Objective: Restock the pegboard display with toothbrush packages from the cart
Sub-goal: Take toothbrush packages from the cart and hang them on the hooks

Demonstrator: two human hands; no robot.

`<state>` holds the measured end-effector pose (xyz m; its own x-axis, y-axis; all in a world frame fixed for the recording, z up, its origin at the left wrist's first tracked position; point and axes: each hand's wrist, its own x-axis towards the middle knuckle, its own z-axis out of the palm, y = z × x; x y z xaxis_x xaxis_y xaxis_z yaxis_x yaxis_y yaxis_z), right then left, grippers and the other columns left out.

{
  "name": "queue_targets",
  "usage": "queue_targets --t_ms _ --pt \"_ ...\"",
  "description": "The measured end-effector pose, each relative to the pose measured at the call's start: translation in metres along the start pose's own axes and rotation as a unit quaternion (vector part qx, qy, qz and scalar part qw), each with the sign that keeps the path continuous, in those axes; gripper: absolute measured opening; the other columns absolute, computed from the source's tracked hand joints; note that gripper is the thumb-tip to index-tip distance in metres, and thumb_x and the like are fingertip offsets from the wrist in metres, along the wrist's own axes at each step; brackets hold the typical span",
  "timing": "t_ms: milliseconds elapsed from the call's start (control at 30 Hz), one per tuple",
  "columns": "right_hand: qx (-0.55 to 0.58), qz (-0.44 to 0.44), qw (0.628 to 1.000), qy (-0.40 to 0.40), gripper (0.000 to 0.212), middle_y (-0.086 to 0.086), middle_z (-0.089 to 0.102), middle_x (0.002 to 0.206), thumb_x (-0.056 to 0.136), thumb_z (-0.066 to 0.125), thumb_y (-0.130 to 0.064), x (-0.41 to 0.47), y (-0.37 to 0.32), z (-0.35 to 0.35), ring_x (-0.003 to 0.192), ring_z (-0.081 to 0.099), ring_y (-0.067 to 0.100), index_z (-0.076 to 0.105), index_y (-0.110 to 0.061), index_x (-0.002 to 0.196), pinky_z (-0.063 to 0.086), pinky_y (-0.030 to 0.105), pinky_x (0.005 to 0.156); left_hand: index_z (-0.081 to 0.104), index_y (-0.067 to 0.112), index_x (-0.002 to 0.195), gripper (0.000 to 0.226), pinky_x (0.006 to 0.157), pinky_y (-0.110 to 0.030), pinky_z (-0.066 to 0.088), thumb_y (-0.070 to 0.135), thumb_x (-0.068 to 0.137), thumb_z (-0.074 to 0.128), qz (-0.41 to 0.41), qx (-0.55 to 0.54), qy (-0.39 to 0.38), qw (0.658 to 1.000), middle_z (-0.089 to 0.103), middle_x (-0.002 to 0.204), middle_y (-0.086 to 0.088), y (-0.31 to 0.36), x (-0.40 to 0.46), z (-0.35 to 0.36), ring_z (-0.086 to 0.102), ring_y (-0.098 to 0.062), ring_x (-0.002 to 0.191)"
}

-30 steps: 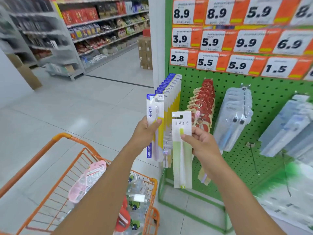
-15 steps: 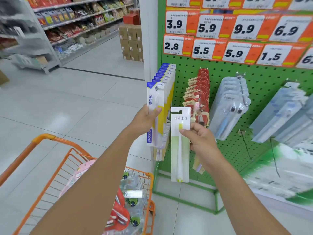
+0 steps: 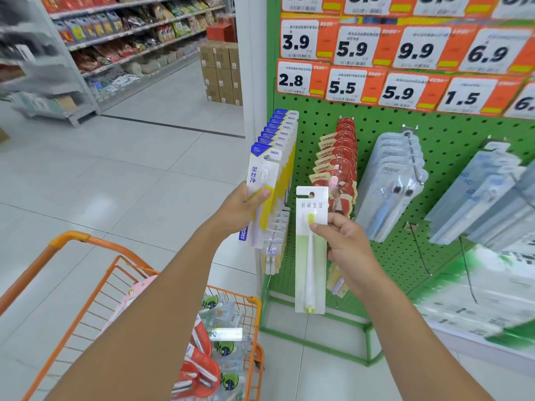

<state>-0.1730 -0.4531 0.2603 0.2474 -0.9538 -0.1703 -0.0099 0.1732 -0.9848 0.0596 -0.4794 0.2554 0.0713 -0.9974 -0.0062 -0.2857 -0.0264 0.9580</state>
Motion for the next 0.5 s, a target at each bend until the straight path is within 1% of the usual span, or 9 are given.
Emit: queue_targets --t_ms 67,133,167,200,267,333,400,467,500 --pt "-0.002 -0.001 1.000 -0.003 0.020 -0.009 0.077 0.106 0.095 0.066 -0.016 0.001 0.002 0.000 0.087 0.069 -0.005 0.070 -0.020 0.115 0.045 0.008 0.062 0.060 0.017 0.107 0.039 0.084 -0.042 0.057 0.054 0.093 0.061 -0.027 -0.006 0.047 0.998 0.070 0.101 0.002 -0.003 0.001 0.003 0.067 -0.016 0.092" --pt "-0.001 -0.003 1.000 -0.006 0.022 -0.008 0.077 0.108 0.095 0.067 -0.015 0.001 0.004 -0.001 0.090 0.070 -0.002 0.070 -0.018 0.116 0.046 0.006 0.061 0.051 0.021 0.093 0.032 0.066 -0.029 0.047 0.051 0.093 0.062 -0.060 0.012 0.110 0.992 0.060 0.086 0.006 -0.009 0.000 0.006 0.059 -0.014 0.079" --pt "-0.001 -0.003 1.000 -0.006 0.022 -0.007 0.077 0.108 0.095 0.067 -0.015 0.001 0.006 -0.002 0.092 0.070 -0.001 0.070 -0.017 0.117 0.046 0.006 0.062 0.048 0.023 0.091 0.031 0.065 -0.028 0.044 0.051 0.094 0.061 -0.066 0.027 0.127 0.989 0.056 0.084 0.007 -0.013 -0.002 0.008 0.057 -0.015 0.078" --pt "-0.001 -0.004 1.000 -0.005 0.023 -0.007 0.077 0.108 0.095 0.067 -0.015 0.000 0.007 -0.002 0.092 0.070 -0.001 0.070 -0.017 0.117 0.046 0.007 0.063 0.049 0.022 0.097 0.031 0.068 -0.029 0.045 0.051 0.094 0.061 -0.073 0.031 0.128 0.989 0.057 0.088 0.006 -0.018 -0.003 0.010 0.059 -0.017 0.083" --pt "-0.001 -0.005 1.000 0.000 0.023 -0.006 0.077 0.108 0.094 0.068 -0.014 -0.001 0.010 -0.004 0.096 0.071 0.003 0.070 -0.018 0.117 0.051 0.013 0.072 0.050 0.018 0.122 0.045 0.082 -0.031 0.046 0.051 0.094 0.061 -0.088 0.056 0.125 0.987 0.061 0.111 0.001 -0.027 -0.008 0.009 0.060 -0.020 0.106" --pt "0.004 0.002 1.000 0.011 0.024 -0.003 0.077 0.110 0.094 0.069 -0.014 -0.004 0.014 -0.008 0.105 0.072 0.013 0.071 -0.017 0.117 0.055 0.033 0.091 0.041 0.013 0.142 0.065 0.097 -0.033 0.044 0.049 0.093 0.063 -0.102 0.088 0.159 0.978 0.053 0.135 -0.004 -0.034 -0.015 0.010 0.052 -0.019 0.121" --pt "0.006 0.008 1.000 0.021 0.023 0.000 0.077 0.110 0.093 0.069 -0.013 -0.010 0.023 -0.015 0.107 0.072 0.020 0.071 -0.015 0.116 0.053 0.045 0.101 0.040 0.012 0.145 0.069 0.103 -0.033 0.041 0.047 0.092 0.066 -0.090 0.098 0.233 0.963 0.047 0.143 -0.005 -0.039 -0.030 0.021 0.048 -0.020 0.128" --pt "0.002 0.020 0.999 0.047 0.021 0.002 0.077 0.108 0.093 0.070 -0.011 -0.018 0.036 -0.027 0.106 0.072 0.022 0.070 -0.014 0.113 0.052 0.049 0.102 0.048 0.014 0.135 0.054 0.096 -0.029 0.042 0.041 0.092 0.068 -0.057 0.064 0.302 0.950 0.053 0.134 -0.001 -0.041 -0.049 0.043 0.053 -0.017 0.120" --pt "-0.001 0.028 0.997 0.065 0.021 0.001 0.078 0.107 0.092 0.070 -0.010 -0.023 0.043 -0.034 0.104 0.073 0.022 0.070 -0.015 0.112 0.052 0.050 0.102 0.053 0.017 0.127 0.043 0.092 -0.027 0.044 0.037 0.092 0.068 -0.054 0.041 0.306 0.950 0.057 0.127 0.001 -0.042 -0.058 0.058 0.056 -0.016 0.113"
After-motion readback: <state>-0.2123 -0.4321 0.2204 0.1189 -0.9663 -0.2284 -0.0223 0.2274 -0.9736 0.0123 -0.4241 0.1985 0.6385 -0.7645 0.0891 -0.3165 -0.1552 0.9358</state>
